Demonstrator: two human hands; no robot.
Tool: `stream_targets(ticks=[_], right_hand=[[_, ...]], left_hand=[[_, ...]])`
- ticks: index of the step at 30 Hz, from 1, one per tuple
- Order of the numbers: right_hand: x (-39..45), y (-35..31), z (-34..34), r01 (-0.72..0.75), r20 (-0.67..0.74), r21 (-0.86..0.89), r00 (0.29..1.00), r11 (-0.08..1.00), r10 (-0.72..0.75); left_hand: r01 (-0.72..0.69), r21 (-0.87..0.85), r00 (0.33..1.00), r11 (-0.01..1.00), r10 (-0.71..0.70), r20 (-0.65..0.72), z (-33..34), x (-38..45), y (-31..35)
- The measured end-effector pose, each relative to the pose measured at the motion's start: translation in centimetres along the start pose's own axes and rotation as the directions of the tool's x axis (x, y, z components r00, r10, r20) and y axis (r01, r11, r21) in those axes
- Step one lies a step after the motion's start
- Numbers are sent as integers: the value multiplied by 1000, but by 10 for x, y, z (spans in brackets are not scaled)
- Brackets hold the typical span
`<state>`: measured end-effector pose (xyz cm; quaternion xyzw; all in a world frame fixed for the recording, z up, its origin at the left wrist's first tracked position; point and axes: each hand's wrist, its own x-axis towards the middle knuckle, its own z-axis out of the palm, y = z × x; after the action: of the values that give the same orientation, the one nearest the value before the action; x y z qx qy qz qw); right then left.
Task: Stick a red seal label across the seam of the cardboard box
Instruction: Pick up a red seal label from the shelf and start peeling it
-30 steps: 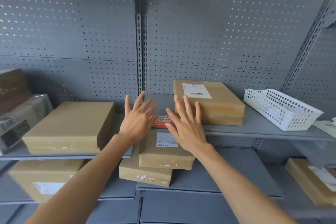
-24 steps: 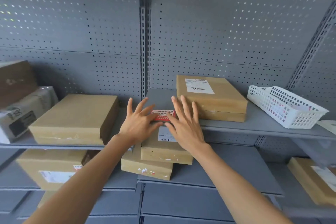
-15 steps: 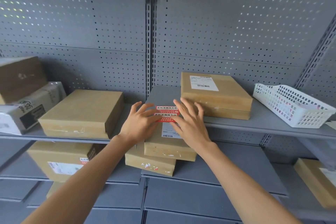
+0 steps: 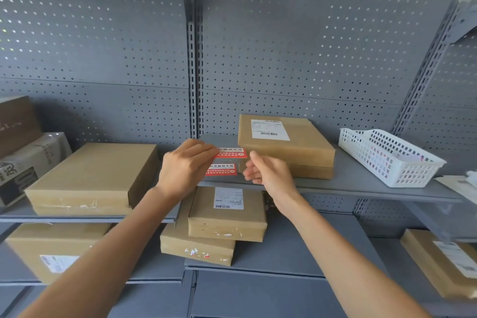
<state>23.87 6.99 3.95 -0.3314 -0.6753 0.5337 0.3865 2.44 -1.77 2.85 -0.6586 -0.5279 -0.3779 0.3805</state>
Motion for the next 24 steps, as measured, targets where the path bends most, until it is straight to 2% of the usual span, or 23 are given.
stream_targets(ticks=[2, 5, 9, 11, 14, 15, 16, 18, 19, 21, 24], right_hand=[[0, -11, -8, -87, 52, 154, 995, 984, 80], [0, -24, -17, -123, 84, 321, 991, 939, 101], [1, -38, -29, -103, 77, 362, 994, 927, 81], [3, -41, -36, -69, 29, 317, 998, 946, 63], [8, -47, -46, -9, -63, 252, 998, 968, 25], [8, -49, -49, 9, -83, 229, 996, 973, 10], [9, -52, -52, 30, -104, 208, 995, 978, -8], [11, -54, -57, 76, -136, 161, 989, 984, -54], [12, -55, -58, 96, -143, 136, 987, 986, -76], [11, -55, -60, 129, -152, 89, 982, 988, -114], [11, -51, -62, 154, -146, 58, 979, 986, -145]], left_hand=[[-34, 5, 999, 999, 34, -42, 2, 15, 3], [-90, 13, 994, 996, 91, -68, 8, 33, 7], [-116, 12, 987, 993, 117, -110, 23, 45, 10], [-59, -41, 993, 997, 55, -100, 31, 51, 12], [167, -314, 986, 935, -153, 68, 33, 59, 21], [294, -408, 956, 864, -260, 138, 29, 62, 26], [429, -512, 903, 744, -374, 213, 27, 67, 32], [633, -680, 744, 369, -532, 404, 23, 80, 43], [682, -695, 677, 228, -554, 484, 24, 88, 46], [725, -677, 627, 129, -529, 571, 27, 98, 52], [701, -713, 606, 8, -533, 590, 32, 103, 61]])
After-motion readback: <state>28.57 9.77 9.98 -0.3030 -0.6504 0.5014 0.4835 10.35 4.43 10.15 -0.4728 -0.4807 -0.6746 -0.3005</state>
